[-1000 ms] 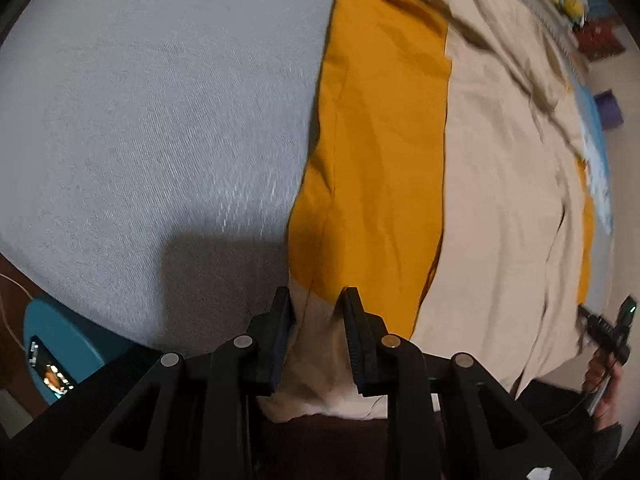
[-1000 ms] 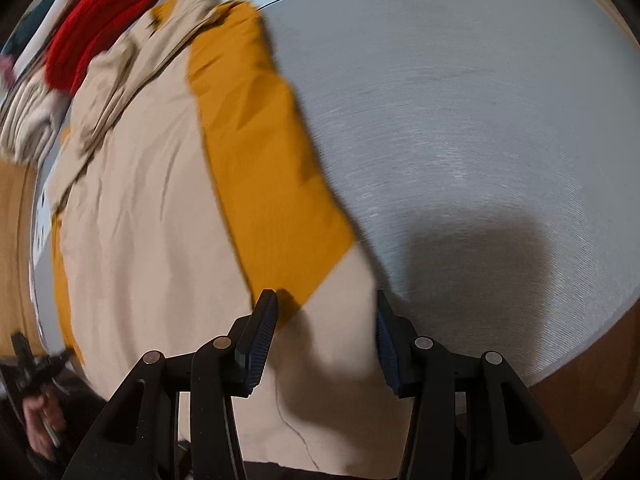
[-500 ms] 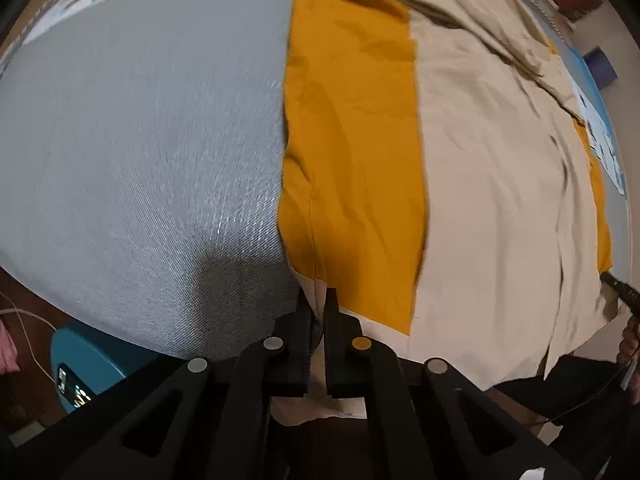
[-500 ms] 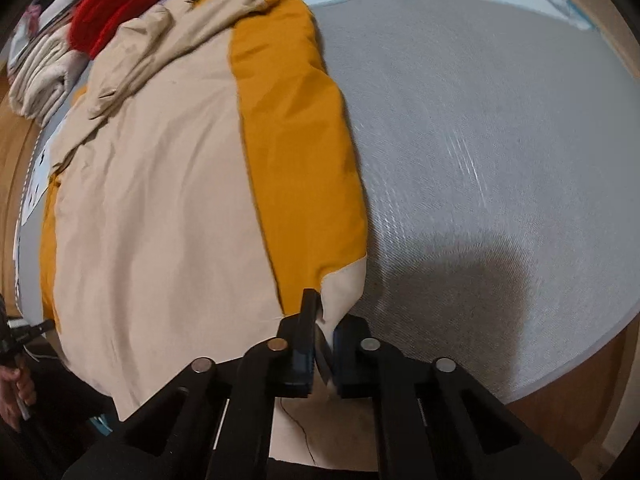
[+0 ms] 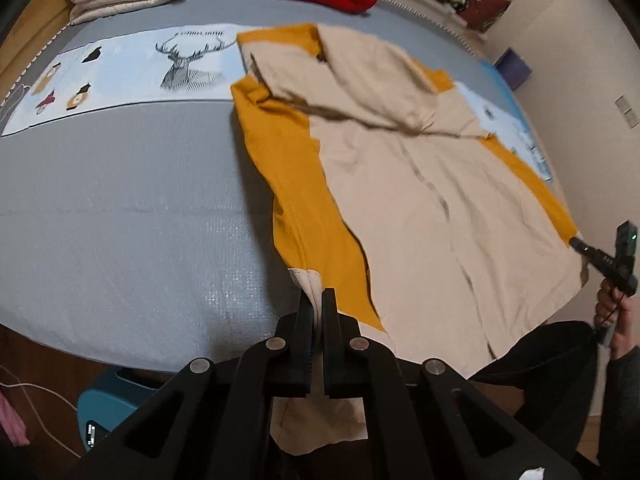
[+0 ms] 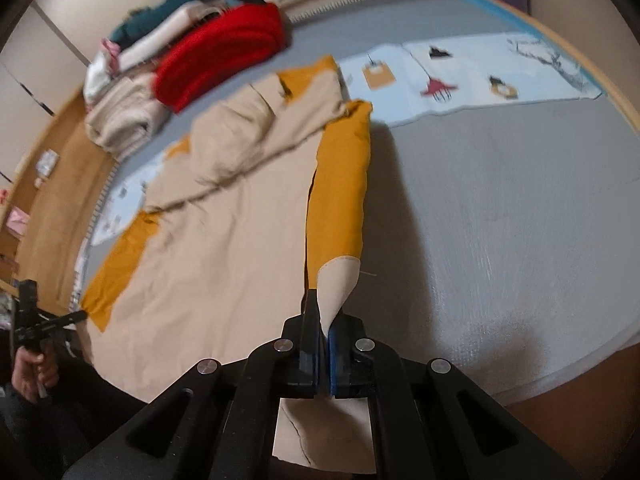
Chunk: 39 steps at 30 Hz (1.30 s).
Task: Fold large clothes
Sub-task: 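Lift the hem with both grippers and fold it toward the hood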
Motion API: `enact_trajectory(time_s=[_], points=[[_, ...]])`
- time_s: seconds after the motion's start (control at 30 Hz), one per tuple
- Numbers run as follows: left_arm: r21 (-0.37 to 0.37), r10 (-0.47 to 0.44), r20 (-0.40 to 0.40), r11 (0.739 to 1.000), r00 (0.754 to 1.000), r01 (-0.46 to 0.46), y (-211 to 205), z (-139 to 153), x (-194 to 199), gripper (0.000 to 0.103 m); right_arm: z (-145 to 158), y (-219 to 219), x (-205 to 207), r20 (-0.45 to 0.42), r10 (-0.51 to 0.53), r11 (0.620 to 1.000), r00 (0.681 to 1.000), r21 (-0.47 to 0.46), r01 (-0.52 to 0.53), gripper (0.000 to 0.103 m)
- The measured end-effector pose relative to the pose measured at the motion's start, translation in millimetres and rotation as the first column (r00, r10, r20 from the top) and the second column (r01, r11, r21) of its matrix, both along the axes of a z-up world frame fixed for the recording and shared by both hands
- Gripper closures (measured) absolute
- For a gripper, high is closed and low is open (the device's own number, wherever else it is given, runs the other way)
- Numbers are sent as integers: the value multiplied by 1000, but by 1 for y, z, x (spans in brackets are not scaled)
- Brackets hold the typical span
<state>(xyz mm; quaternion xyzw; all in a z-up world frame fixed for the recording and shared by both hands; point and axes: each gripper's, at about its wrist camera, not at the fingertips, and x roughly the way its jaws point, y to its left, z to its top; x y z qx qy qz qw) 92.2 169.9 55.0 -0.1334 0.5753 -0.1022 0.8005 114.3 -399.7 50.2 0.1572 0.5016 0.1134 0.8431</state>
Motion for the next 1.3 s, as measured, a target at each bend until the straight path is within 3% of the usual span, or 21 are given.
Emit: enact_trajectory(time_s=[0.2,0.4,0.53,0.67,0.77,0.9,1.07,1.2,1.3], points=[[-64,-30,50,997,998,33,15,40,-21,102,45,1,-29,72,34,999,997,37,-37,101],[-124,-73,69,989,995,81,31,76,-76,102,84,-11,-98,131,29,994,991,101,-43,101],[-178,-59,65,982,996,69,43,85,-100,102,103,-22,-145,163,-1,992,987,126,-20,101],[-218,-37,49,975,998,47,47,78,-96,102,107,-25,-151,176,-34,992,984,130,11,101],[-236,-19,48,971,999,30,48,71,-73,102,103,-26,-128,176,-42,993,984,115,22,101],[-283,28,31,959,999,-18,58,47,-15,102,84,-26,-65,150,-59,994,987,95,45,101],[-341,119,-32,932,992,-123,77,-4,76,102,35,-23,51,64,-76,997,995,29,75,101],[-295,141,-127,940,982,-173,79,-54,140,102,-15,-17,139,-40,-89,996,995,-13,89,101],[-227,119,-147,962,982,-151,74,-70,165,102,-47,-14,176,-110,-127,992,986,-24,126,101]])
